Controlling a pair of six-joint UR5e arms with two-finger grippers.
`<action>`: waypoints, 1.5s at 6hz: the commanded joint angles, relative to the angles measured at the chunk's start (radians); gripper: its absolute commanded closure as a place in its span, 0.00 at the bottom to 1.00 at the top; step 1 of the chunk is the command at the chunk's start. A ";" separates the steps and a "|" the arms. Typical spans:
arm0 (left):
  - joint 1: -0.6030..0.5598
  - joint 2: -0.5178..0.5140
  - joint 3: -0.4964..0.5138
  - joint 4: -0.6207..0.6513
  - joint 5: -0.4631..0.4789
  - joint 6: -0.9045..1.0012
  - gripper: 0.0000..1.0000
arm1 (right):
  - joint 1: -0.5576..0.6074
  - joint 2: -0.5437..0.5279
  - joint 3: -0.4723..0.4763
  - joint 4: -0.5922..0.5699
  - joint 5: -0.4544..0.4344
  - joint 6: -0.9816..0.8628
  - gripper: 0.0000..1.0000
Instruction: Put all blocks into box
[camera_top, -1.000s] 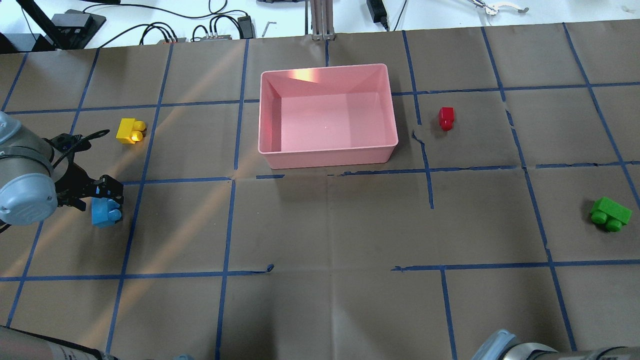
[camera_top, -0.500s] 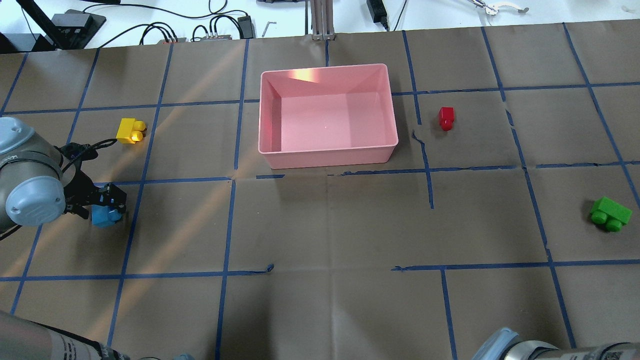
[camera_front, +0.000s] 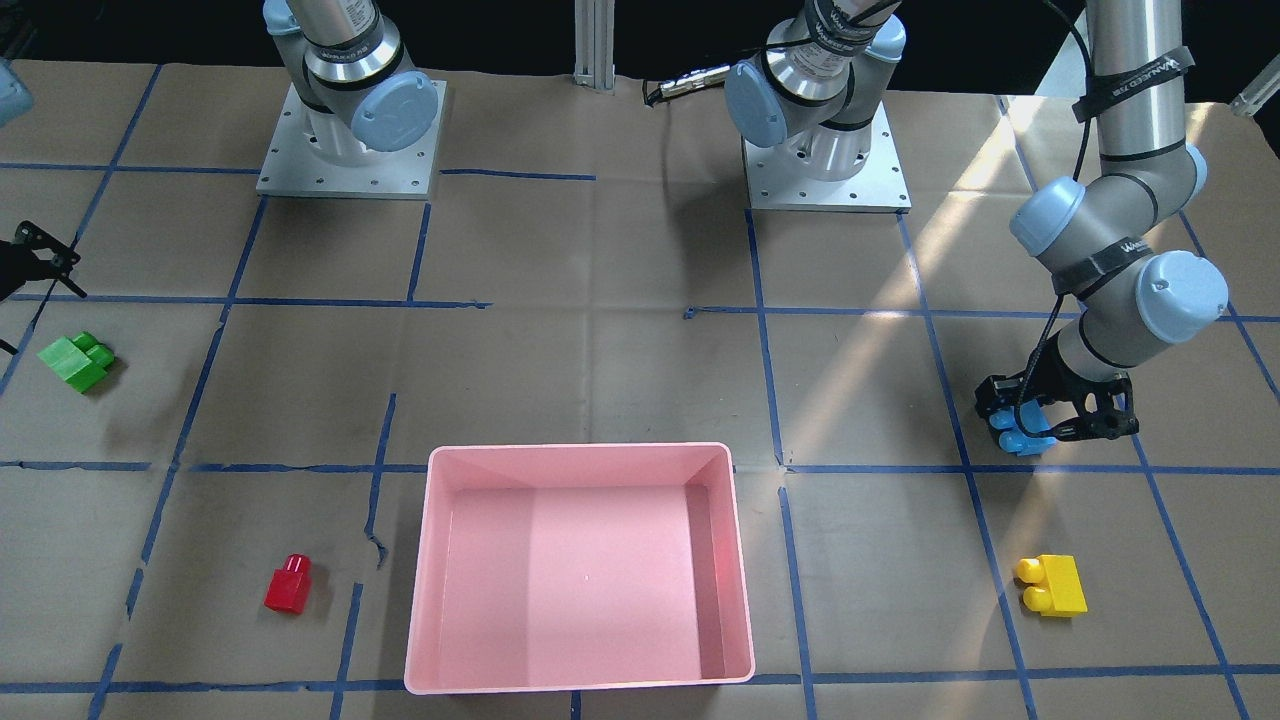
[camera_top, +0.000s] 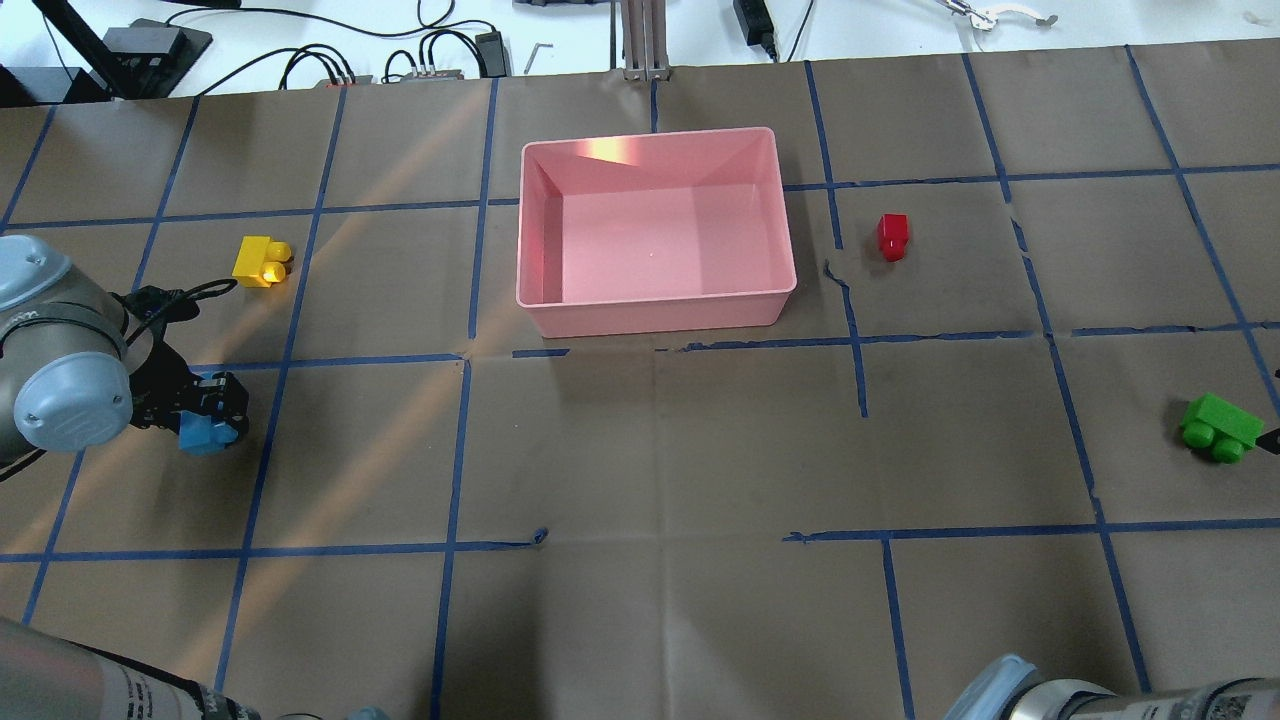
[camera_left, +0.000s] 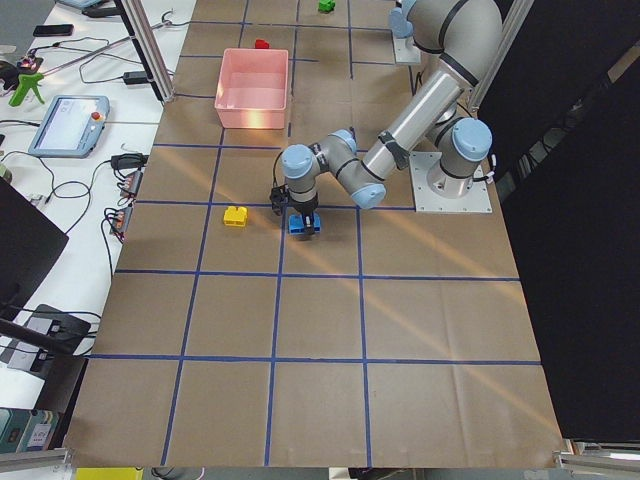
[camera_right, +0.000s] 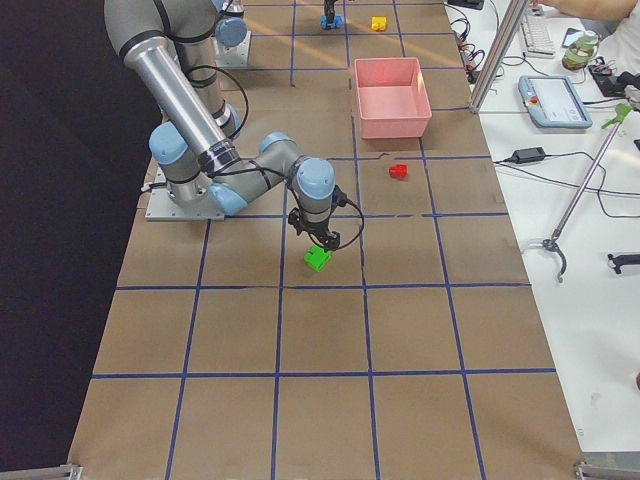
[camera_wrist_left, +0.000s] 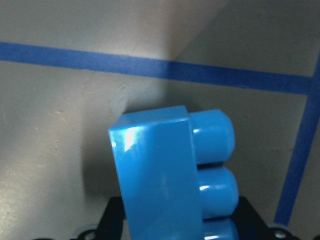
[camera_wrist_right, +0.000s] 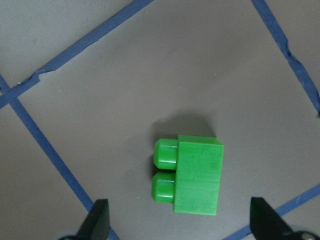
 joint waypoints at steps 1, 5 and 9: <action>0.000 0.009 0.010 0.000 -0.003 0.001 0.66 | 0.002 0.021 0.004 -0.035 0.002 -0.018 0.00; -0.227 0.070 0.219 -0.197 -0.072 -0.129 0.69 | 0.002 0.102 0.004 -0.116 0.005 -0.010 0.00; -0.683 0.008 0.430 -0.259 -0.168 -0.461 0.69 | 0.002 0.135 0.013 -0.136 0.037 -0.019 0.00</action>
